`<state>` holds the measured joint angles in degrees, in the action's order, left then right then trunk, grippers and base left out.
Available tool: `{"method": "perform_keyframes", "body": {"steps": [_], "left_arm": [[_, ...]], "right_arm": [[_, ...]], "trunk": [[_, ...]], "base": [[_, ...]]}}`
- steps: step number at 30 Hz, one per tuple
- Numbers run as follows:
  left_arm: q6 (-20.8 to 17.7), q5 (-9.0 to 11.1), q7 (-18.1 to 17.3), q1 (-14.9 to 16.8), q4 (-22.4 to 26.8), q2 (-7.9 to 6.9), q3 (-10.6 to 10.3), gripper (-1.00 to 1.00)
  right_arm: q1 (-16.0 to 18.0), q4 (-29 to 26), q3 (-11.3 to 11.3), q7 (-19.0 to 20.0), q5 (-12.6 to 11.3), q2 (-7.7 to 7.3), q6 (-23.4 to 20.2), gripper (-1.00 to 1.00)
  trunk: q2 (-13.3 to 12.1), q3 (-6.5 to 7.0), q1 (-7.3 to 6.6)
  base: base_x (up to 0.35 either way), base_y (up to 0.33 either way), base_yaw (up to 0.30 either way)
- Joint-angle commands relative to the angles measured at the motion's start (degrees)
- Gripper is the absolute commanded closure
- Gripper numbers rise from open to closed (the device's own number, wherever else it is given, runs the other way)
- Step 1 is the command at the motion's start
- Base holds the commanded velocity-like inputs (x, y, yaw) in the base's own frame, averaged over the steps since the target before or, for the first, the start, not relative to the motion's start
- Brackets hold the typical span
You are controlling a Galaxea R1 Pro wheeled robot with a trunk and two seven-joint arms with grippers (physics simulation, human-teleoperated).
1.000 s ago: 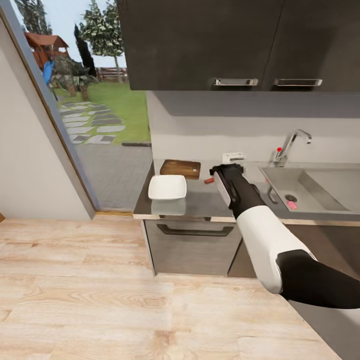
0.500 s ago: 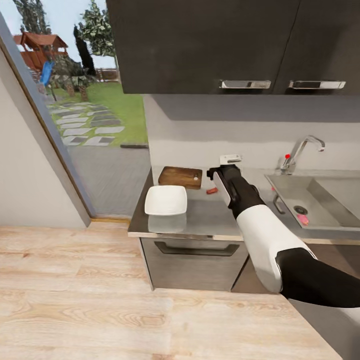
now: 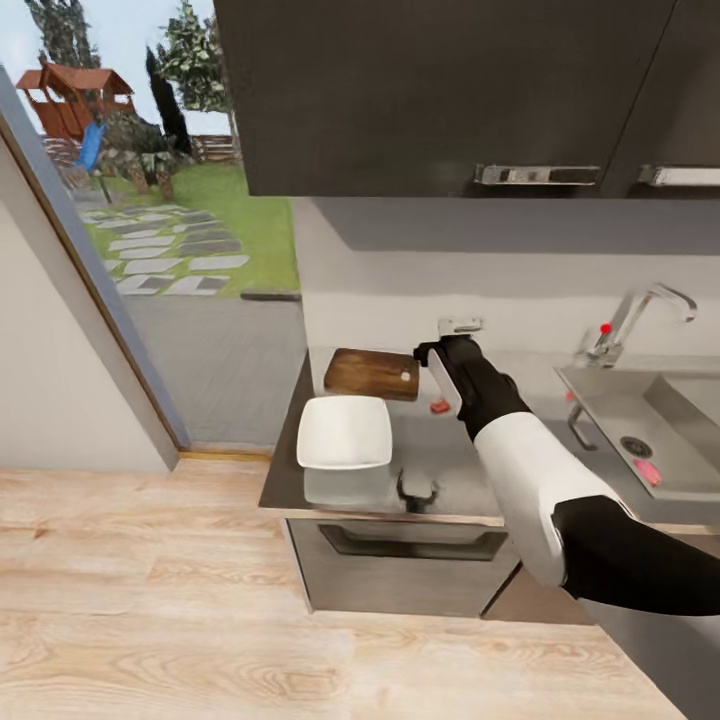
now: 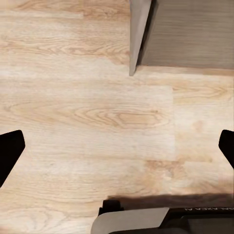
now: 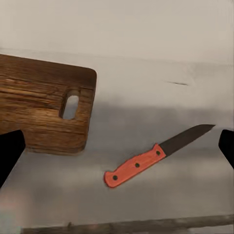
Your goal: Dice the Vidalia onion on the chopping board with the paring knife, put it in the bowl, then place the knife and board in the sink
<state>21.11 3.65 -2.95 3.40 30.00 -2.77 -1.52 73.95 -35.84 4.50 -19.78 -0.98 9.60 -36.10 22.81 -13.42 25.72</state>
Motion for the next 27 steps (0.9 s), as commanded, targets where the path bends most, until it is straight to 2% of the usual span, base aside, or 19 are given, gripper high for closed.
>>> {"method": "perform_keyframes", "body": {"steps": [1,5,7,11,18,23,27], "left_arm": [[0.2,0.4,-0.2,0.0,0.0,-0.04,-0.2,-1.0],[0.2,0.4,-0.2,0.1,-0.1,-0.04,-0.2,-1.0],[0.2,0.4,-0.2,0.0,-0.2,-0.04,-0.2,-1.0],[0.2,0.4,-0.2,0.0,-0.3,-0.03,-0.2,-1.0],[0.2,0.4,-0.3,0.0,-0.3,0.04,-0.2,-1.0],[0.2,0.4,-0.3,0.0,-0.4,0.05,-0.2,-1.0],[0.2,0.4,-0.3,0.1,-0.4,0.05,-0.2,-1.0]], "right_arm": [[0.1,0.4,0.2,-0.3,-0.1,-0.17,-0.3,-1.0],[0.0,1.1,0.2,-0.3,-0.3,-0.44,-0.3,-1.0],[-0.2,1.4,0.2,-0.4,-0.3,-0.56,2.6,-1.0],[-0.3,1.4,0.2,-0.4,-0.2,-0.92,3.0,-1.0],[-0.3,1.4,0.2,-0.6,-0.2,-1.77,2.8,-1.0],[-0.8,1.8,0.1,-0.6,-0.2,-2.37,2.6,-1.0],[-1.2,5.2,-0.4,-0.6,-0.2,-2.77,2.7,-1.0]], "trunk": [[0.1,-0.11,0.06],[0.1,-0.11,0.06],[0.1,-0.11,0.06],[0.1,-0.11,0.06],[0.1,-0.11,0.06],[0.1,-0.11,0.06],[0.1,-0.11,0.06]], "base": [[0.281,0.188,0.0],[0.284,0.186,0.0],[0.27,0.183,0.0],[0.21,0.14,0.0],[0.086,0.016,0.0],[0.238,0.001,0.0],[0.251,-0.009,0.0]]}}
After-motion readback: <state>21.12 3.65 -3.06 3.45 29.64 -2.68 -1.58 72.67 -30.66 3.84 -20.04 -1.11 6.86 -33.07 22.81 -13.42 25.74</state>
